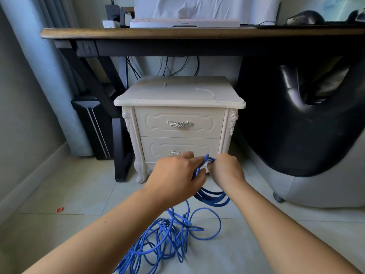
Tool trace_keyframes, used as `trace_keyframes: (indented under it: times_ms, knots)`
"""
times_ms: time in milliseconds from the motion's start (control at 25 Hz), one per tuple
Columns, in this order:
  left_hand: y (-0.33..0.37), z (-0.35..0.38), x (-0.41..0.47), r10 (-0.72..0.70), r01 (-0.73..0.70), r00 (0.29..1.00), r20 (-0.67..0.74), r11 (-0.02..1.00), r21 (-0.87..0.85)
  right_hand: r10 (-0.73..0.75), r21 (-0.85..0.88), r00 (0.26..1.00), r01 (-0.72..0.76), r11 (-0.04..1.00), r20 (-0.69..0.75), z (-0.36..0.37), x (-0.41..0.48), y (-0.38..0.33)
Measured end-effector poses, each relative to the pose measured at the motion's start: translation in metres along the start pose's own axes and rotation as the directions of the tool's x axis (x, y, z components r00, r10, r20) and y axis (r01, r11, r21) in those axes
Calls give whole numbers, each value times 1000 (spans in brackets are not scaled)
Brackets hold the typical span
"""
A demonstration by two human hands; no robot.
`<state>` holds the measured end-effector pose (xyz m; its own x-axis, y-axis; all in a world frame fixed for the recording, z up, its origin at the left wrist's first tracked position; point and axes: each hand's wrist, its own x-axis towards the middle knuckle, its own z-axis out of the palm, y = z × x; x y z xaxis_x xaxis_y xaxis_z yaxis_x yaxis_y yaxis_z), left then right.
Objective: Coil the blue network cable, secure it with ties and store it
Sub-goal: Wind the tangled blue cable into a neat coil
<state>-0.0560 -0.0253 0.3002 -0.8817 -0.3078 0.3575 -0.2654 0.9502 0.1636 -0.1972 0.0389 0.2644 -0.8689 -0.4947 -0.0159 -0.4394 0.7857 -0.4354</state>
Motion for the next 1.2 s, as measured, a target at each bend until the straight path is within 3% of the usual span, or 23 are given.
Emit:
trace_keyframes:
  times_ms: [80,120,200,240,320,360,480,560,720,880,960,1120,1200]
  knots:
    - [3,-5,-3,-43,59,994,104,986,-153,50,49,999,-50,998,-11,-1,4,2]
    - [4,-6,-3,-89,147,979,182,931,-334,70,68,997,-69,995,-17,-4,5,3]
    - [3,-5,-6,-178,367,924,339,664,-651,82,81,995,-77,994,-60,-9,6,5]
    - [3,-3,-7,-206,423,904,375,557,-714,65,71,993,-58,996,-96,-11,6,5]
    - [1,2,-7,-283,429,901,328,482,-764,5,45,985,2,999,-170,-13,3,3]
    - [0,3,-6,-327,408,906,269,504,-761,-24,46,981,34,998,-194,-12,0,2]
    - [-12,2,-3,-369,321,928,59,707,-631,-91,72,972,109,991,-214,-9,-11,-9]
    - [-16,-3,-1,-369,299,929,17,725,-621,-123,41,970,135,990,-210,-8,-16,-15]
    - [-10,-5,0,-370,290,927,64,596,-749,-178,-18,963,178,984,-200,-7,-23,-18]
    - [-16,-4,7,-475,391,854,213,316,-864,-213,-38,961,210,977,-177,0,-27,-21]
    - [-20,-3,8,-407,463,860,308,367,-807,-218,-31,964,216,976,-153,1,-28,-23]
    - [-27,0,11,-344,471,882,322,669,-575,-283,3,946,286,958,-157,1,-38,-23]
    - [-30,1,12,-301,435,894,331,763,-479,-306,83,941,320,944,-147,2,-43,-25]
